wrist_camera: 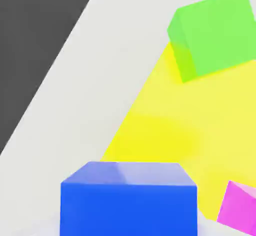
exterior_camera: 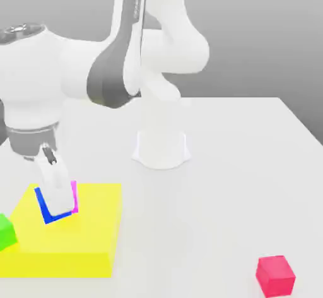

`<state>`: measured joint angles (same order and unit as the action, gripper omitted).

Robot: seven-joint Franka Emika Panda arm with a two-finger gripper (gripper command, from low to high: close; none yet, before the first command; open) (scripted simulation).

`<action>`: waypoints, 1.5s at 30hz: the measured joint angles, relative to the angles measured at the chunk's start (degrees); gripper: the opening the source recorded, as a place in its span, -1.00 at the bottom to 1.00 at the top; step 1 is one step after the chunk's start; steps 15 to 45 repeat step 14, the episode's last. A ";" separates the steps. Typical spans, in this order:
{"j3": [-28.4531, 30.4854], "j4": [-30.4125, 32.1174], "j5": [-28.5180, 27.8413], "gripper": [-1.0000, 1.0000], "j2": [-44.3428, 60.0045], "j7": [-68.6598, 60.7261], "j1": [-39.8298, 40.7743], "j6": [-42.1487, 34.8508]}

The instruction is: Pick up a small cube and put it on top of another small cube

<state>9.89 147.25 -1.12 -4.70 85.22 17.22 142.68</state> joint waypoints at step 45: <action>1.15 11.32 -1.97 1.00 -3.68 8.89 4.89 7.72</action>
